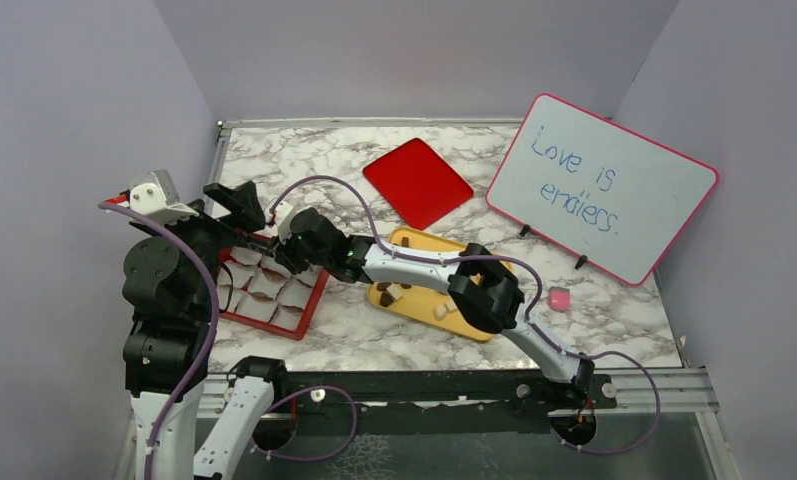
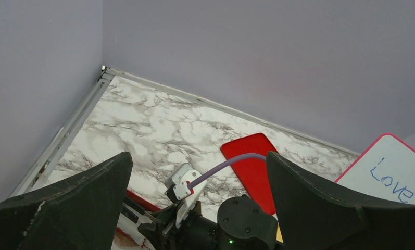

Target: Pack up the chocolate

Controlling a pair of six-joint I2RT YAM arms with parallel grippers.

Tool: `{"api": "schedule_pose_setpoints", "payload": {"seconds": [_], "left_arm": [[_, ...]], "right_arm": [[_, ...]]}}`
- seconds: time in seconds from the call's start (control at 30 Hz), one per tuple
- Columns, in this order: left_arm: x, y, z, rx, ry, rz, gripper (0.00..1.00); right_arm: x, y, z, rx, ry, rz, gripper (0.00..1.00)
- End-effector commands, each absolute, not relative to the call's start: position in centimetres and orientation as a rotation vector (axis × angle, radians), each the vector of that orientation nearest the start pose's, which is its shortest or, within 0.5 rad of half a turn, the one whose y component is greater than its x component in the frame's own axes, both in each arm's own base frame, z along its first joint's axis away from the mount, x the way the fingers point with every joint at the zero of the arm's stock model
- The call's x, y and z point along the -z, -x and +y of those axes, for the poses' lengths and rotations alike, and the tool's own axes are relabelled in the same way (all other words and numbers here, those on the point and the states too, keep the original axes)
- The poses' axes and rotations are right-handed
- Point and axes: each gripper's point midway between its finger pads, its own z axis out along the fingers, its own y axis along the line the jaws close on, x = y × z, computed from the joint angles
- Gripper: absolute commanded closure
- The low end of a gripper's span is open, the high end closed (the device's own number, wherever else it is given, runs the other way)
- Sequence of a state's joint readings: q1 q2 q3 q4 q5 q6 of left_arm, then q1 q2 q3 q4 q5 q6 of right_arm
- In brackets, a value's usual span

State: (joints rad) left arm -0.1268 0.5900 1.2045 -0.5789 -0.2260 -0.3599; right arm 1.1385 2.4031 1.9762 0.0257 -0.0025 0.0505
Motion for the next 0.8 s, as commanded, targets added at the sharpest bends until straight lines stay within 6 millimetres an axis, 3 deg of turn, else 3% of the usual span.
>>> {"api": "schedule_pose_setpoints", "payload": {"seconds": [0.0,0.6,0.77], "left_arm": [[-42.1,-21.5,0.2,0.193,0.373,1.492,0.01],[-41.6,-21.8,0.2,0.186,0.371,1.507,0.01],[-40.5,-22.3,0.3,0.166,0.373,1.535,0.01]], "right_arm": [[-12.8,-27.4,62.4,-0.798,1.073,1.701,0.67],[-15.4,-27.0,62.0,-0.802,1.058,1.685,0.63],[-17.4,-26.6,61.3,-0.824,1.034,1.686,0.64]]}}
